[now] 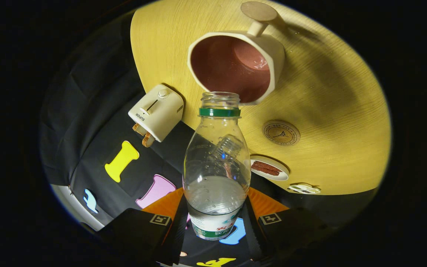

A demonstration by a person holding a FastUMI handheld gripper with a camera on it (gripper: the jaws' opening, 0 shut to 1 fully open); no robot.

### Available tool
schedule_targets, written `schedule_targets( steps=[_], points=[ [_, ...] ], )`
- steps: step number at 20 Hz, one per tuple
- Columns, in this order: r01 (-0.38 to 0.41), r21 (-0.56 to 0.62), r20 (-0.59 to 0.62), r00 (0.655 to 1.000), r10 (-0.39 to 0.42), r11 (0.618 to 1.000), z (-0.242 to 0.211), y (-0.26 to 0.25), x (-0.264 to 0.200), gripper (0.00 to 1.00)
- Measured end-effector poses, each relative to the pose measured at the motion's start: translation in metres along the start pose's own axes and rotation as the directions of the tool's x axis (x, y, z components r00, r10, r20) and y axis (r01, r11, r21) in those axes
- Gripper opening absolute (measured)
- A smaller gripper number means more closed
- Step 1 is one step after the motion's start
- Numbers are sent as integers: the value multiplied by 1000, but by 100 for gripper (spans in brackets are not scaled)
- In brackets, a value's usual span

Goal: Take the bottle from table, then pour the juice into the cup, finally place the bottle on the coaster

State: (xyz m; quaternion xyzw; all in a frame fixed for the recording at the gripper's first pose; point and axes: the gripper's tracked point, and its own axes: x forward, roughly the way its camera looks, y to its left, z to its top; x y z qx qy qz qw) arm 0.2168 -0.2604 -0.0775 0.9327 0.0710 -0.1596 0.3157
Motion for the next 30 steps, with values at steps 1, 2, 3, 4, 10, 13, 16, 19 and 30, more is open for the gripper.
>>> schedule_targets(
  steps=[1,2,3,4,10,13,16,19,30],
  points=[
    [2,2,0,1000,-2,1000,0,0,0,72],
    [2,5,0,1000,-2,1000,0,0,0,72],
    [2,7,0,1000,-2,1000,0,-1,0,72],
    [2,8,0,1000,-2,1000,0,-2,0,72],
    [-1,9,5,1000,0,1000,1,-2,-1,72],
    [-6,7,8,1000,6,1000,2,-1,-1,72],
    [-11,-7,14,1000,11,1000,3,-3,-2,72],
    [-20,-53,24,999,22,998,2,-4,-3,72],
    [-12,-671,49,997,60,741,-37,-39,-30,72]
  ],
)
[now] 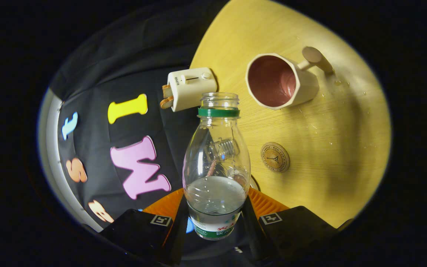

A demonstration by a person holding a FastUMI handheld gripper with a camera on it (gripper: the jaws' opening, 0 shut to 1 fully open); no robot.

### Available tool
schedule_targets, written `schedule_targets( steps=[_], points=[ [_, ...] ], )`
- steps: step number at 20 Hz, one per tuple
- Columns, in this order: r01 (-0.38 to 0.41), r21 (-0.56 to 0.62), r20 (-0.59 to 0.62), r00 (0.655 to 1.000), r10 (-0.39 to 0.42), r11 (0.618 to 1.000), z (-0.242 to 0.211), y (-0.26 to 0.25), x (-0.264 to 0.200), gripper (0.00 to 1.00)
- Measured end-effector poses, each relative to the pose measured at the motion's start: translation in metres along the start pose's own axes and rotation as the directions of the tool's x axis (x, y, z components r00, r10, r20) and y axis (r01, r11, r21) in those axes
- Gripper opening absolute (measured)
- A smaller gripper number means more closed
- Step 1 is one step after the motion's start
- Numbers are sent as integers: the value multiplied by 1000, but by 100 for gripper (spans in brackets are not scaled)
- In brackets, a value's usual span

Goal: Take the bottle from table, then pour the juice into the cup, finally place the bottle on the coaster

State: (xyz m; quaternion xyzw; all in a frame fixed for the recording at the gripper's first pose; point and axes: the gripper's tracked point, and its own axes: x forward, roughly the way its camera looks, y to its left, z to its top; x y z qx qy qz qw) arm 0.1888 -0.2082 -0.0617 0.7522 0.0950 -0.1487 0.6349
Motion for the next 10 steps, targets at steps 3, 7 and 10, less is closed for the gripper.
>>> schedule_targets(
  steps=[3,7,10],
  points=[
    [-36,-239,5,999,39,970,-22,9,-13,72],
    [-60,-490,22,996,81,870,-46,14,-25,72],
    [-56,-680,35,993,109,731,-59,15,-34,72]
  ],
)
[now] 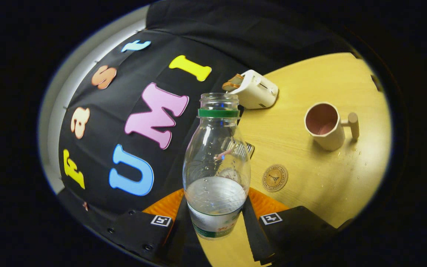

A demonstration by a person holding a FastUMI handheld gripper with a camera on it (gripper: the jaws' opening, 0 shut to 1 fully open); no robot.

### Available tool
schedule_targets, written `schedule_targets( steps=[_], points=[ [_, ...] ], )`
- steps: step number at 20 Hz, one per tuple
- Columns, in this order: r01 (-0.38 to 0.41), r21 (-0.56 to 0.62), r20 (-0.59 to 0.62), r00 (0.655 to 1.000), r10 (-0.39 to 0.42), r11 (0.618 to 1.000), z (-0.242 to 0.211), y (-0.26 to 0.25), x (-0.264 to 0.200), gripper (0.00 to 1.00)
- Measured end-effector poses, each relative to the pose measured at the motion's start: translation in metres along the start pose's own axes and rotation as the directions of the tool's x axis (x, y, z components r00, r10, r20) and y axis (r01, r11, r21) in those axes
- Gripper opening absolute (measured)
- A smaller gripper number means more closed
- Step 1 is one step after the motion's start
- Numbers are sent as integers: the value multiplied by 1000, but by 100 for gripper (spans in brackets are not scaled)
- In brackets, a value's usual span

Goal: Take the bottle from table, then pour the juice into the cup, finally place the bottle on the coaster

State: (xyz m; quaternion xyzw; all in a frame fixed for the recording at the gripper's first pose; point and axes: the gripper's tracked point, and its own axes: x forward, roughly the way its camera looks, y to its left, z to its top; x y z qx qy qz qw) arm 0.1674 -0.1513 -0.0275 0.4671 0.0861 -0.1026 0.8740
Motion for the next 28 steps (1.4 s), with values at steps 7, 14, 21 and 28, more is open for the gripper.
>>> schedule_targets(
  steps=[7,14,21,28],
  points=[
    [70,-542,131,991,2,837,0,-20,-14,72],
    [178,-765,214,977,-17,619,-7,-59,5,72],
    [166,-825,187,982,-16,541,-28,-70,68,72],
    [164,-819,198,980,3,549,-18,-77,130,72]
  ],
)
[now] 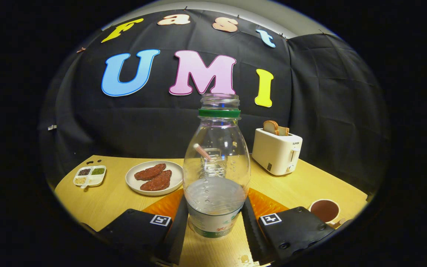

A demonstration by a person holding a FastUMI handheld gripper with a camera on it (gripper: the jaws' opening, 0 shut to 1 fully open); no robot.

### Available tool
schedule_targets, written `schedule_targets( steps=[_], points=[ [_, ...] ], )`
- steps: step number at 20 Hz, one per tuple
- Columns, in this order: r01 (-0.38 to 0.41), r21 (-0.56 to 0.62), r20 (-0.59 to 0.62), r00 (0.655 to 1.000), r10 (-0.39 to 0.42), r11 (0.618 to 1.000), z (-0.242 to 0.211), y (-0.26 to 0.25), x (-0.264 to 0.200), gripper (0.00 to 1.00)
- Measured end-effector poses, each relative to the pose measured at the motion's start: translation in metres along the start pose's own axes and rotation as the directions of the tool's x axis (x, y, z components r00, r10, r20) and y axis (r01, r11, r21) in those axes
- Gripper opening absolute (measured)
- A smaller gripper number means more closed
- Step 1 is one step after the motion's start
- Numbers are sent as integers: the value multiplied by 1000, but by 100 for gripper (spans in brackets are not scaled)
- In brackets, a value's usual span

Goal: Take the bottle from table, then pour the juice into the cup, finally place the bottle on the coaster

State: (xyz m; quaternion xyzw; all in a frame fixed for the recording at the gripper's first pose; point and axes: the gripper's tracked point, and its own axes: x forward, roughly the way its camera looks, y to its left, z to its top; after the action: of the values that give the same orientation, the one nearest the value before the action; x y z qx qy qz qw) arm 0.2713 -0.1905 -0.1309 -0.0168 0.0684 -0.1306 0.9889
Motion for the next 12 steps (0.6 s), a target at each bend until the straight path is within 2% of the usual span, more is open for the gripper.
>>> schedule_targets(
  steps=[5,7,12],
  points=[
    [-37,-33,-27,999,36,999,-23,5,30,72],
    [-43,-35,-1,999,43,998,-18,6,36,72],
    [-35,-41,-13,999,34,999,-20,6,34,72]
  ],
)
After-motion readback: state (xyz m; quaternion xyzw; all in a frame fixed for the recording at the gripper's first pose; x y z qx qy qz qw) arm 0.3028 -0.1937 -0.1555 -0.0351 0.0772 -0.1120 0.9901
